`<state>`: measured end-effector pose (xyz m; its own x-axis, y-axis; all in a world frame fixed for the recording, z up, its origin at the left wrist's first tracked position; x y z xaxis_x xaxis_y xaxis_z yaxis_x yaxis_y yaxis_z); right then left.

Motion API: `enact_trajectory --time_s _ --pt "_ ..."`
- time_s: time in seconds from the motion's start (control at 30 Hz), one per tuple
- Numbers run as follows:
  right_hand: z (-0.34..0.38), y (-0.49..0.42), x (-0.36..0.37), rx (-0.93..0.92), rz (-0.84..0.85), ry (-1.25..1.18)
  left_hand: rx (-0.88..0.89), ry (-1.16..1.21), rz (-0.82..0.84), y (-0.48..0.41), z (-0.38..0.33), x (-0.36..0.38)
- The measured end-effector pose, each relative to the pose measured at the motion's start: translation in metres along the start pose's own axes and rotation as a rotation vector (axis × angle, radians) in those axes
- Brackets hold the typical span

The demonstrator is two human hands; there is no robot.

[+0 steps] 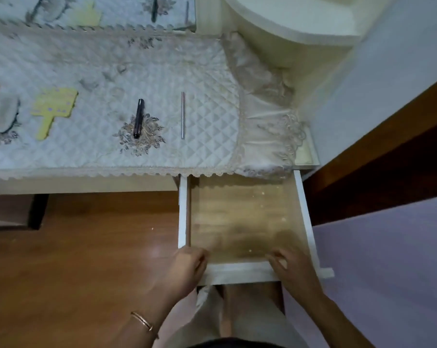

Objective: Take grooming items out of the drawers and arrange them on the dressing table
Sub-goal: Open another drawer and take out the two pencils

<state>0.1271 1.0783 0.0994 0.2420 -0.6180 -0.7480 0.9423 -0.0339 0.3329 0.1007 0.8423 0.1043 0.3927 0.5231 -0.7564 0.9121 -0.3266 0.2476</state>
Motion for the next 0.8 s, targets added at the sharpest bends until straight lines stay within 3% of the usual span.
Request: enact_trajectory --time_s 0.2,0.47,0.67,0.8 --pt "-0.017 0.038 0.005 -0.051 -0.011 0.098 0.118 -0.050 0.027 0.027 -0.006 0.011" --pt "-0.014 0.022 -0.001 -0.139 -0.041 0.236 0.098 -0.202 0.043 0.023 0.004 0.018" --pt "-0.006 -0.036 -0.016 -0.156 -0.053 0.317 0.091 -0.273 -0.145 -0.019 0.004 -0.003" --pt "0.010 -0.086 -0.035 -0.245 -0.148 0.447 0.046 -0.327 -0.211 -0.063 0.005 -0.025"
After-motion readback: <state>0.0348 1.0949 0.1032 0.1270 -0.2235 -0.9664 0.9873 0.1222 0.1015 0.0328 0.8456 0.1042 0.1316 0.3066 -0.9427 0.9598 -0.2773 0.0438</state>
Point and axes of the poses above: each hand's wrist, its own y-axis away from the middle knuckle, its own x-axis out of the palm, z = x × y, the point moved 6 cm from there along -y, towards the middle knuckle, and after that the axes turned 3 degrees about -x, right-handed, at the moved point
